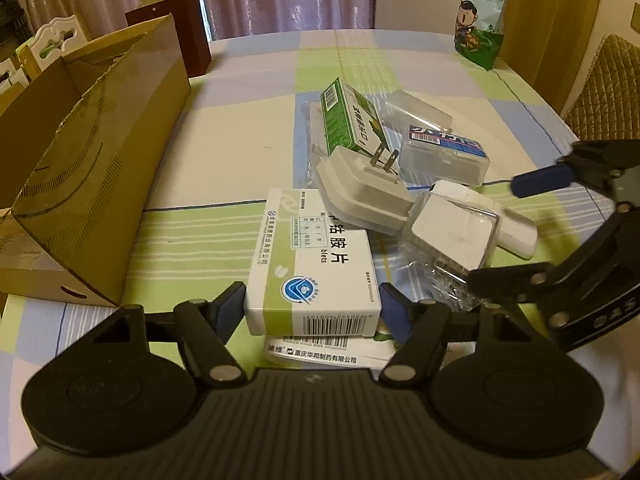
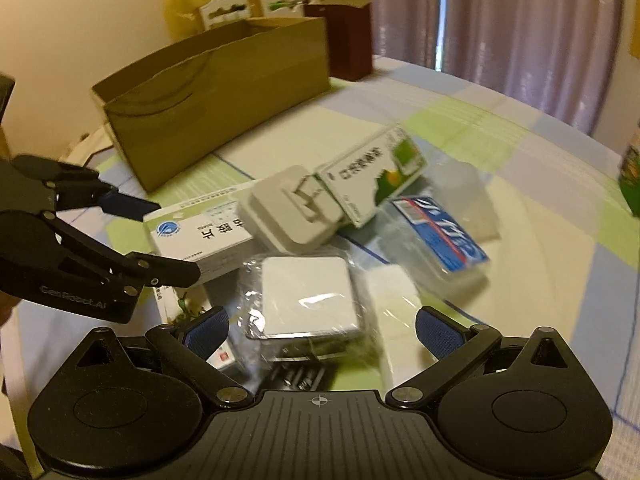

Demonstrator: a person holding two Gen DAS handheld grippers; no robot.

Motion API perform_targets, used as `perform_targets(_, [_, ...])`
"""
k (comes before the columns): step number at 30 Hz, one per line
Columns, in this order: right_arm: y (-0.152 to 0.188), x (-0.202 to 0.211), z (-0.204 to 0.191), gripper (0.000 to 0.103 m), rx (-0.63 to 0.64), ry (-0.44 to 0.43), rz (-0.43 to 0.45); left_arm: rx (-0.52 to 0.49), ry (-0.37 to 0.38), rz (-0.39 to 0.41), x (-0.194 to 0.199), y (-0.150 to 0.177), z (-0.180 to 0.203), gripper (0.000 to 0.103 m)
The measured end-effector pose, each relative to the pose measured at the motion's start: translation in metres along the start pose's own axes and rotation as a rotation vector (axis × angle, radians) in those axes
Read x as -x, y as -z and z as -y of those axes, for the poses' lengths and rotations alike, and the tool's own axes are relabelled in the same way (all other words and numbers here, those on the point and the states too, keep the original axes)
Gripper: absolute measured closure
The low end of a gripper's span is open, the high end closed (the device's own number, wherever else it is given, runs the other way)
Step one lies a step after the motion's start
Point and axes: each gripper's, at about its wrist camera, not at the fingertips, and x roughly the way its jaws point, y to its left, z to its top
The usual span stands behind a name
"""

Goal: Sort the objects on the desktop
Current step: 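Grasp the white medicine box with the left tool while the right tool grasps the clear plastic package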

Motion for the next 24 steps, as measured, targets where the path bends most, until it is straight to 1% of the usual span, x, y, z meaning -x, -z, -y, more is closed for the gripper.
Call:
perform_targets(2, [-0.003,-0.007,-0.004,0.002,0.025,-0.009,-0.013,0.005,0.006,0.001,0.001,0.001,-0.003,0.035])
perform_targets(3, [-0.005,-0.011,-0.004,0.009,0.031,-0.016,-0.021,0.008,0.007,0.001,0.001,0.001,-0.005,0.035])
perform_targets(4, [-0.007,-0.014,-0.005,0.021,0.037,-0.023,-0.029,0.011,0.006,0.002,0.001,0.001,-0.006,0.035])
perform_targets(9, [-0.01,-0.03,-0.005,0.021,0.07,-0.033,-0.086,0.027,0.009,0.003,0.001,0.002,-0.01,0.035])
perform_targets(15, [-0.011,-0.034,-0.006,0.022,0.089,-0.023,-0.101,0.031,0.015,0.001,-0.001,0.001,-0.01,0.034])
perform_targets(16, [-0.011,-0.034,-0.006,0.029,0.091,-0.021,-0.102,0.029,0.014,-0.001,-0.001,0.001,-0.01,0.033])
perform_targets(17, [-0.011,-0.034,-0.006,0.031,0.093,-0.018,-0.104,0.027,0.014,-0.002,-0.002,0.0,-0.009,0.032])
perform_targets(19, [-0.011,-0.035,-0.007,0.033,0.096,-0.013,-0.107,0.022,0.013,-0.005,-0.004,0.0,-0.009,0.03])
perform_targets(24, [-0.012,-0.03,-0.008,0.034,0.086,-0.001,-0.101,0.01,0.005,-0.013,-0.007,-0.002,-0.008,0.029])
